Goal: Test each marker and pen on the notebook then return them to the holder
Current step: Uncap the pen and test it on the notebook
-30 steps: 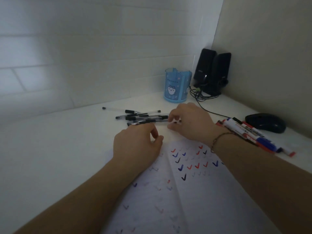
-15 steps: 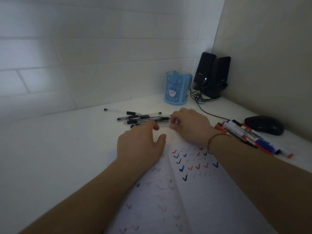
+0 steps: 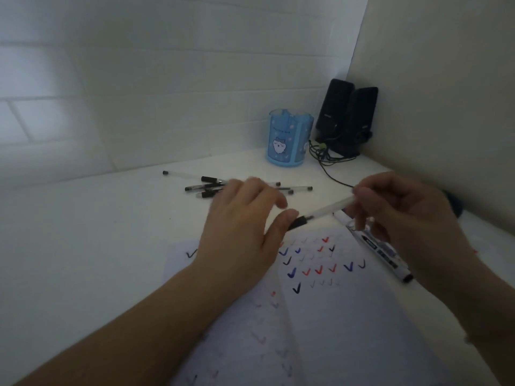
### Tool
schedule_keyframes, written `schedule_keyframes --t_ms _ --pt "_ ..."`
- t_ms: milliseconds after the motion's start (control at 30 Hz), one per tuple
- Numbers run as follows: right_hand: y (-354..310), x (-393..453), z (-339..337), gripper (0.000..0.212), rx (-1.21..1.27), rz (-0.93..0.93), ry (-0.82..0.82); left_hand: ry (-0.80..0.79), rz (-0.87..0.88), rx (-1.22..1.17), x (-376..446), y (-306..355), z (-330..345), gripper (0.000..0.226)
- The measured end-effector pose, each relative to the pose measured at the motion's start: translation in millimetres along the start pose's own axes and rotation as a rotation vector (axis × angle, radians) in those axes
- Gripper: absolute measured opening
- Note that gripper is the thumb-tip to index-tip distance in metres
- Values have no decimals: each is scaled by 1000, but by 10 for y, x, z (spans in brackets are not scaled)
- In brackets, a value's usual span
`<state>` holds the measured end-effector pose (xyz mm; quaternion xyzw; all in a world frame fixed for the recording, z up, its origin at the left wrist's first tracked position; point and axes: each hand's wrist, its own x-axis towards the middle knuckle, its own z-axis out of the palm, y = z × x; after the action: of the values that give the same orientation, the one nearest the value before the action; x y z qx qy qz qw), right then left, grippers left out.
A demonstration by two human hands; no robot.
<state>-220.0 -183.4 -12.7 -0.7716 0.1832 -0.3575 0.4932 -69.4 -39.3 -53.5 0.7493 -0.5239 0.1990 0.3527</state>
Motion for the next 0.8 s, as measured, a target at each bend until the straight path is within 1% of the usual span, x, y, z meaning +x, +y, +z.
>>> schedule_keyframes --t_ms 67,100,133,200,300,333,433,500,600,700,800 --pt "15 -70 -46 13 136 37 86 -199 49 -161 -28 50 -22 39" --pt "22 -98 -56 15 193 56 99 -287 71 -205 -48 83 -25 41" --pt "25 -110 -59 15 257 77 85 -341 99 -222 -64 111 -24 44" --pt "34 -130 -40 15 354 130 -28 -363 128 -246 -90 147 -19 44" --pt "18 -200 54 15 172 161 -293 -371 149 -266 -109 178 -17 33" --pt "11 -231 95 16 147 162 -351 -395 167 -283 -121 192 -20 28" --pt "23 -273 168 16 211 142 -389 -472 203 -349 -138 211 -59 26" --pt "51 -271 166 21 267 123 -415 -463 228 -365 -125 204 -87 24" --pt "68 -271 157 19 325 97 -454 -465 225 -404 -113 193 -108 22" --pt "98 -278 164 22 314 30 -460 -499 217 -440 -125 186 -111 20" --pt "113 -285 149 18 280 -39 -459 -517 221 -477 -127 183 -104 24"
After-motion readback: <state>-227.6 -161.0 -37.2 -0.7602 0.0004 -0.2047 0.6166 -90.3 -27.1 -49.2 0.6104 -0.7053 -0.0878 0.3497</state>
